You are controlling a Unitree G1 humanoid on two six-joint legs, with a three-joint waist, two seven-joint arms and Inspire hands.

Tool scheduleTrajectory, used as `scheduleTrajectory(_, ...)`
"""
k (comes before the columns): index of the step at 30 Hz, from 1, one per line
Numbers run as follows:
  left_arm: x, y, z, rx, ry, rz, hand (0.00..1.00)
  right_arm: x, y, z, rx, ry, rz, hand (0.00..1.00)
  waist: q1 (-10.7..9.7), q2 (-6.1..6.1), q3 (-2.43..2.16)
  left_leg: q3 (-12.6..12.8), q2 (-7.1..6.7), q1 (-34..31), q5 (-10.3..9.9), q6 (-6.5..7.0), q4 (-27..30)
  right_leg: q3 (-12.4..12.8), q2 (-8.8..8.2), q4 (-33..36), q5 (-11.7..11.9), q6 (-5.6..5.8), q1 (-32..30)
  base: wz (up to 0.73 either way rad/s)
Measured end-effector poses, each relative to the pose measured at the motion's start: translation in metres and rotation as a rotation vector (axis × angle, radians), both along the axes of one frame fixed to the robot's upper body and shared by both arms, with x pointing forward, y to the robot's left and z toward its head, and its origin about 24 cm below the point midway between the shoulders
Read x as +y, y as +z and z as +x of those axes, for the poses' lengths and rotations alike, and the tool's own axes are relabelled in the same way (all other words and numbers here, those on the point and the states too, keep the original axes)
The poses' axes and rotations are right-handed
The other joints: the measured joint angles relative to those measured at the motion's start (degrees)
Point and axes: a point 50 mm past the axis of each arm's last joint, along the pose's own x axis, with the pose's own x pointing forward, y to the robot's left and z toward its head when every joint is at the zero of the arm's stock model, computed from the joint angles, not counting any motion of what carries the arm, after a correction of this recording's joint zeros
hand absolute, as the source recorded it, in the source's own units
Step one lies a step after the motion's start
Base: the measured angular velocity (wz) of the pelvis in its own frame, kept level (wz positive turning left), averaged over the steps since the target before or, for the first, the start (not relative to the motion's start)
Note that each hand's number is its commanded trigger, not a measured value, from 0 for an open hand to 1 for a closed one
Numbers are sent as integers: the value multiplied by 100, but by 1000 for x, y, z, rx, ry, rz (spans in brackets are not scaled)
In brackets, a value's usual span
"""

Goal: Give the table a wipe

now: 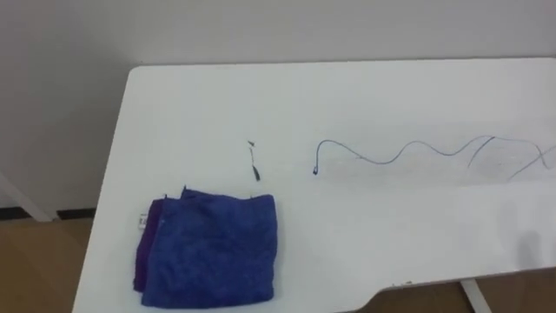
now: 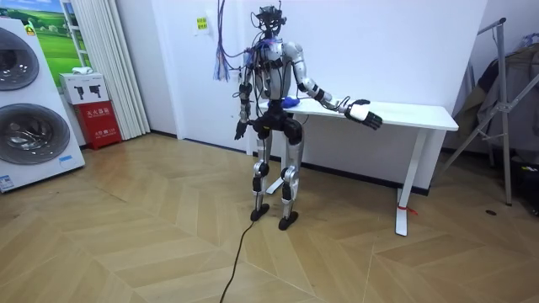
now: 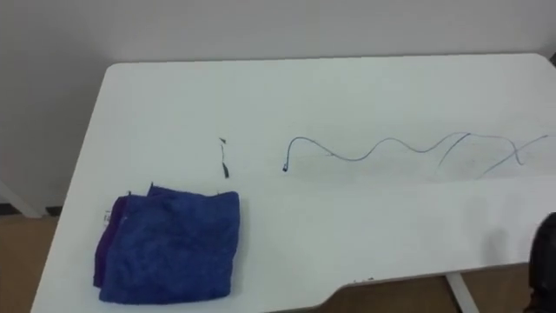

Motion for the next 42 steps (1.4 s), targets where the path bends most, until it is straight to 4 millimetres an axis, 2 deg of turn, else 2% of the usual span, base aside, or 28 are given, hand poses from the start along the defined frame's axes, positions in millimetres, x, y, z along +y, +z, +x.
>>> scheduleTrajectory(2,-2,-1,0,3,-10,-7,0,7,26,21,-77,116,-126,0,15,17,-3,-2,4,0,0,0,67,-20,-5,10,3,-5,31,-2)
scheduleTrajectory(4,-5,-1,4,-4,-38,-16,0,23,64,50,-201,272,-297,0,96,37,9,18,27,13,-1,-2,79,-40,16,-9,21,-32,61,6)
scheduleTrajectory(6,-5,-2,6,-10,-44,-17,0,35,77,63,-253,357,-359,0,166,9,-4,14,52,18,-1,-7,81,-89,29,-27,37,-47,82,11)
scheduleTrajectory(10,-11,-4,9,-3,-80,-32,0,63,88,83,-259,530,-423,0,337,0,-4,-14,87,-6,-2,-13,71,-187,23,-27,45,-51,100,11)
scheduleTrajectory(13,-13,-5,10,1,-101,-45,0,86,100,92,-274,663,-476,0,439,64,-13,-77,87,-74,-2,-14,65,-206,19,-22,53,-46,38,5)
scheduleTrajectory(16,-13,-4,13,-5,-111,-43,0,104,112,96,-305,754,-521,0,478,68,-21,-150,67,-105,6,-25,70,-331,22,-26,53,-47,41,15)
scheduleTrajectory(19,-14,-4,15,-17,-118,-43,0,121,122,97,-333,838,-566,0,619,50,-28,-153,79,-108,9,-30,74,-323,43,-38,53,-47,40,1)
scheduleTrajectory(23,-15,-4,14,-16,-135,-44,0,140,126,98,-340,945,-596,0,655,30,-36,-218,81,-93,10,-30,69,-346,37,-121,54,-48,109,7)
scheduleTrajectory(26,-16,-5,19,-31,-149,-49,0,154,118,97,-309,1024,-580,0,748,22,-27,-225,77,-64,10,-30,68,-357,29,-204,55,-50,189,3)
scheduleTrajectory(29,-20,-7,26,-38,-178,-63,0,175,111,95,-294,1138,-580,0,789,36,3,-226,79,-44,10,-30,43,-345,36,-229,55,-50,205,0)
scheduleTrajectory(34,-25,-8,35,-54,-229,-71,0,204,103,88,-281,1293,-616,0,872,11,-6,-209,79,-147,10,-30,43,-470,30,-231,55,-50,127,6)
scheduleTrajectory(42,-24,-7,40,-78,-257,-61,0,220,86,70,-217,1425,-700,0,1020,-9,-23,-258,82,-137,10,-31,43,-468,27,-238,55,-50,150,3)
